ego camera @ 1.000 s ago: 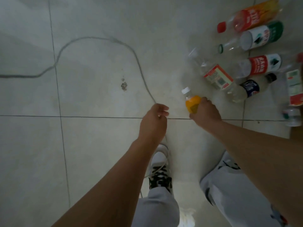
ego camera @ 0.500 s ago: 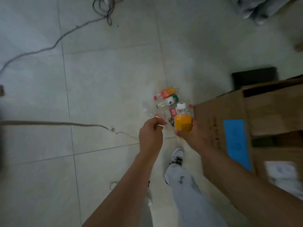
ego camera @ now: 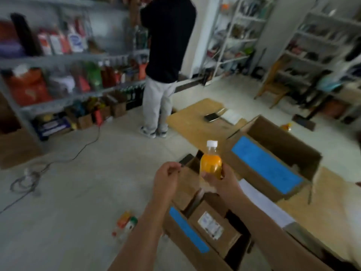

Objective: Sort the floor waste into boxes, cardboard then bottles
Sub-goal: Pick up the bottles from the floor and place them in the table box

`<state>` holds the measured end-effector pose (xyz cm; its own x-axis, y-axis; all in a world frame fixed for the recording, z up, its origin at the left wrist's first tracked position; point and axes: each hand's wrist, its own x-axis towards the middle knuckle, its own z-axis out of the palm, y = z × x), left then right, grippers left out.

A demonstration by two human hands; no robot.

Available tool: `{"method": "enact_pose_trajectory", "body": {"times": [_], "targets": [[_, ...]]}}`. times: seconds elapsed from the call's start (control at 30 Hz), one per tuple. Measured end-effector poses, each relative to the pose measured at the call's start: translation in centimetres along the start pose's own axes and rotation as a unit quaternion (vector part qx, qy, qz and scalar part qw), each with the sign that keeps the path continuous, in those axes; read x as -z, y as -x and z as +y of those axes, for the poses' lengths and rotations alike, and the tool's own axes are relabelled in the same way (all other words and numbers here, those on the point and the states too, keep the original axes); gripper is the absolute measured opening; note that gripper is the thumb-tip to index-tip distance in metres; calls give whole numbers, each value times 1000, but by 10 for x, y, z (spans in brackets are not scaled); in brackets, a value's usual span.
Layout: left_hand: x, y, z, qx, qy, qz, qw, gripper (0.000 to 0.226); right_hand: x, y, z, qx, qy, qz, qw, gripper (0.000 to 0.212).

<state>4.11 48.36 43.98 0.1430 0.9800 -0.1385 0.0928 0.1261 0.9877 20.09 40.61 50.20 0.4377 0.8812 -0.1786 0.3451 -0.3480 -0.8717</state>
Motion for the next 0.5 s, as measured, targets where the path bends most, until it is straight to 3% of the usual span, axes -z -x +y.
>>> {"method": "enact_pose_trajectory", "body": {"times": [0.13, 0.23, 0.5], "targets": [[-49, 7, 18, -12, -39, -73, 997, 24, 59, 27, 42, -84, -9, 25, 996, 46], [-87, 9, 33, -9, -73, -117, 990, 16, 105, 29, 71, -137, -35, 78, 987, 68], [-214, 14, 57, -17, -179, -200, 963, 19, 250, -2, 119, -107, -154, 144, 972, 54]]}}
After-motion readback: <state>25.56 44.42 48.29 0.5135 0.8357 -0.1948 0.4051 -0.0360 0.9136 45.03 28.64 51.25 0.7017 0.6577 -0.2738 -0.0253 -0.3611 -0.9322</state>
